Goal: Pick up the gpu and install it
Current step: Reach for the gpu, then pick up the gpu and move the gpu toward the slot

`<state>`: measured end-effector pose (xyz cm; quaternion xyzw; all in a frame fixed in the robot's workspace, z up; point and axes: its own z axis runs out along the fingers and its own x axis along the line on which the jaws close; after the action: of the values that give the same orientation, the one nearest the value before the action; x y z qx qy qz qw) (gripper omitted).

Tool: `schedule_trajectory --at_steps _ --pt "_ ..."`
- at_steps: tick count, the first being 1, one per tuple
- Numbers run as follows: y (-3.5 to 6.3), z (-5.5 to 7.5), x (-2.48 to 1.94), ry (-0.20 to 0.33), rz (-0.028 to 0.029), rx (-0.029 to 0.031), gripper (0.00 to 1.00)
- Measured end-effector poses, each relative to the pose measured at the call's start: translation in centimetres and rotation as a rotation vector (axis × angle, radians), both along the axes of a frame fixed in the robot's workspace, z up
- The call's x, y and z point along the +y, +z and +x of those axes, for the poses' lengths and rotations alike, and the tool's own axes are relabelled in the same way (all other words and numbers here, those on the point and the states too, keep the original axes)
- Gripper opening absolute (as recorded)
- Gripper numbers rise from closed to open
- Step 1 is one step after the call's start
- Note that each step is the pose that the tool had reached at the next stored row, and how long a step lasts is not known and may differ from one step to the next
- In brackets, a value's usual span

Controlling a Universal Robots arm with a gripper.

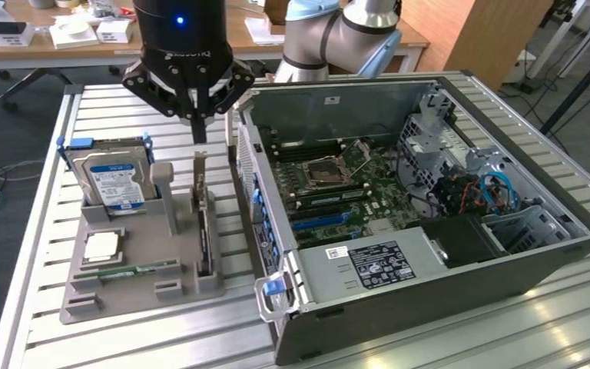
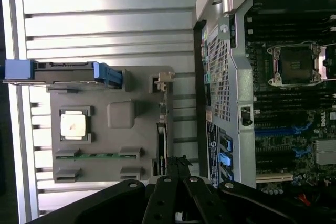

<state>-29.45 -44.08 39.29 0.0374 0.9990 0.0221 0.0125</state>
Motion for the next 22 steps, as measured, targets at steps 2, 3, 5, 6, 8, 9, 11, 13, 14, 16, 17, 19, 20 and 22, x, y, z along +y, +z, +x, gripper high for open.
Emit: schedule_trajectory --at_steps 2,3,5,6,8,9,11,13,14,16,17,19,20,22 --pt "0.0 0.0 -0.16 0.0 0.0 0.0 0.1" --pt "0.0 0.0 -0.26 0.0 -0.0001 0.0001 0.1" --pt "0.0 -0.01 -0.45 0.0 0.0 0.0 0.1" --pt "0.0 -0.02 -0.52 0.0 0.0 0.0001 0.1" --pt "0.0 -0.04 -0.67 0.0 0.0 0.0 0.1" --pt "0.0 -0.06 -0.74 0.0 0.0 0.0001 0.1" --pt "0.0 -0.08 -0.85 0.0 -0.0001 0.0 0.1" --pt "0.0 -0.08 -0.86 0.0 0.0 0.0 0.1" --pt "0.0 -0.08 -0.86 0.0 0.0 0.0 0.1" --pt "0.0 -0.08 -0.86 0.0 -0.0001 0.0 0.1" --pt "0.0 -0.08 -0.86 0.0 0.0 0.0 0.1" --pt "0.0 -0.08 -0.86 0.0 0.0 0.0 0.1" --pt "0.0 -0.08 -0.86 0.0 -0.0001 0.0 0.1" --pt "0.0 -0.08 -0.86 0.0 0.0 0.0 0.1"
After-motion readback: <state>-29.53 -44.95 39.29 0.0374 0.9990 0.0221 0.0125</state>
